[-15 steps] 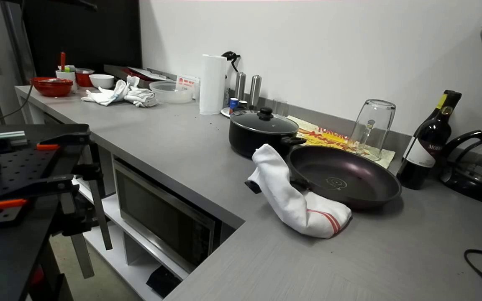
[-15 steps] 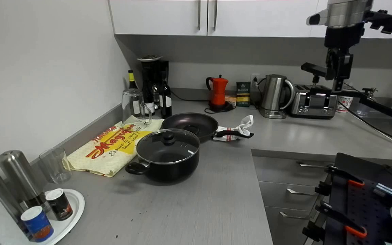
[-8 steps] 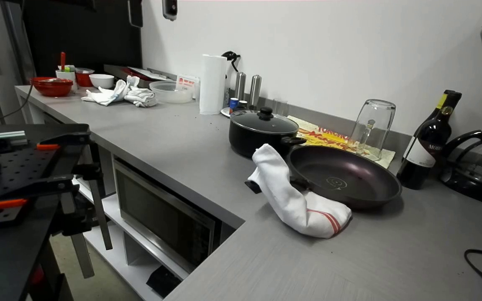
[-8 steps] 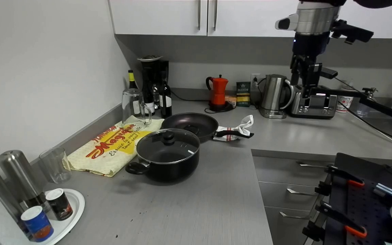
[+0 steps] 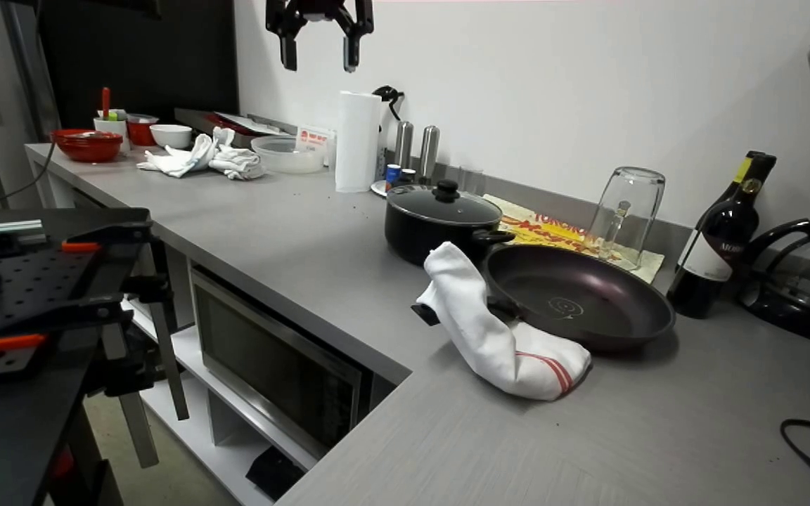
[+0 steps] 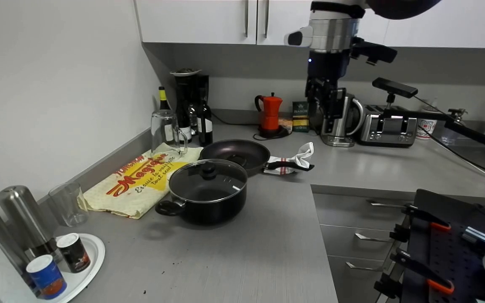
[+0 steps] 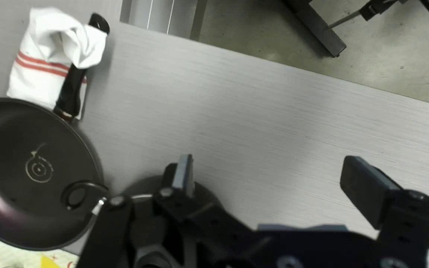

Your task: Move the black pot forwards.

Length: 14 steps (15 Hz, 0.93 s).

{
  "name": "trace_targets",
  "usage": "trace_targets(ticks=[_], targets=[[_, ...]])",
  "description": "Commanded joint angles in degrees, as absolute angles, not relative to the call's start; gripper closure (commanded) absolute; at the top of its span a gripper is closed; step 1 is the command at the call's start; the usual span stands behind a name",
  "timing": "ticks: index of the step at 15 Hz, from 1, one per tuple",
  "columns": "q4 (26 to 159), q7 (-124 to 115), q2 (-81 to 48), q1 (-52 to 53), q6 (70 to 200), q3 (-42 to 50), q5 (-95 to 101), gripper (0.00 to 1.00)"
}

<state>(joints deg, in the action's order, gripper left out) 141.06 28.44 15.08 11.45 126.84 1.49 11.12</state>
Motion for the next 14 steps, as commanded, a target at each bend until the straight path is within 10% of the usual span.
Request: trace_targets(ticks=[1, 14], targets=[[131.4, 32.9, 4.3, 12.4, 127.3, -1.3, 6.9, 0.00], [100.7, 37.3, -25.4, 12.0, 123.3, -13.3, 7.2, 0.00]])
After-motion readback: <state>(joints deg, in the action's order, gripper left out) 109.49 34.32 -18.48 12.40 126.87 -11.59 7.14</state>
